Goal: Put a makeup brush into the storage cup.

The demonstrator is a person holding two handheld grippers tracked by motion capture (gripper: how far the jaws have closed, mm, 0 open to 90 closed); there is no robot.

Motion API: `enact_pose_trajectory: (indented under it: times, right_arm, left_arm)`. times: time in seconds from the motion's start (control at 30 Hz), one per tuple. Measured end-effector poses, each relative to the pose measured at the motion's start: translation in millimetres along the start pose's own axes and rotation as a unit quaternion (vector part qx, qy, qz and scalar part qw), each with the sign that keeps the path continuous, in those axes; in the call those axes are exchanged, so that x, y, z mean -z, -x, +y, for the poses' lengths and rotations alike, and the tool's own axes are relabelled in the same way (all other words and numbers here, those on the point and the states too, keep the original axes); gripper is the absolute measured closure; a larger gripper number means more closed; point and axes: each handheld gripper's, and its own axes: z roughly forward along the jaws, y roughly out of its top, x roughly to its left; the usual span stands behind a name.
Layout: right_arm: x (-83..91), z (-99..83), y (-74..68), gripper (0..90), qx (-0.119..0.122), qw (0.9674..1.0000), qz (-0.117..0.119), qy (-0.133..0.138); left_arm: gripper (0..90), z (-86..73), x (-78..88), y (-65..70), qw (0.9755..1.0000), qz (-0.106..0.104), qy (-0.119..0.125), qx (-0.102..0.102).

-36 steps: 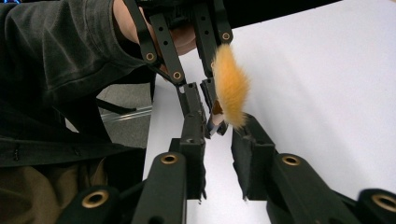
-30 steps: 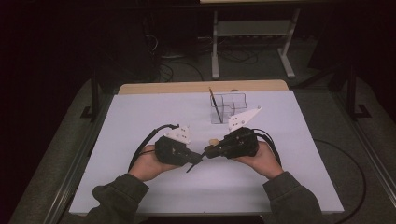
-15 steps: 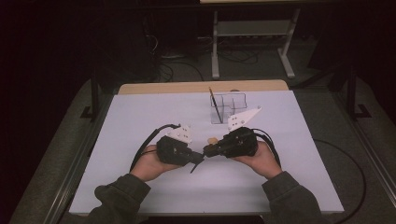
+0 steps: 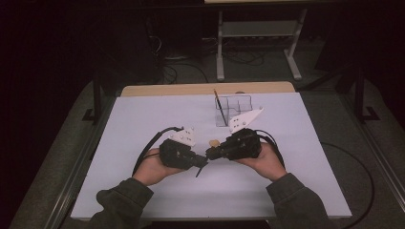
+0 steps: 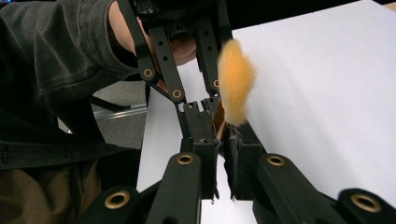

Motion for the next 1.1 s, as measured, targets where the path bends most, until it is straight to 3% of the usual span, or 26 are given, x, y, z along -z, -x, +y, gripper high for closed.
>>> enact_pose_trajectory:
  times: [0.1,0.53,1.1]
  right_arm:
    - [-0.7,2.0,0.8,83.0,0.001,1.0000,0.001,-0.009]
    - [6.8,0.0,7.2,83.0,-0.006,0.9983,-0.025,-0.051]
    - [27.1,-0.4,18.4,83.0,-0.012,0.9946,-0.063,-0.081]
  left_arm:
    - [79.6,-2.6,0.6,-0.3,1.0000,-0.001,-0.001,0.000]
    - [69.5,-19.8,14.7,-1.4,0.9993,0.031,0.013,0.016]
    - [61.7,-47.5,34.2,-2.4,0.9960,0.073,0.028,0.044]
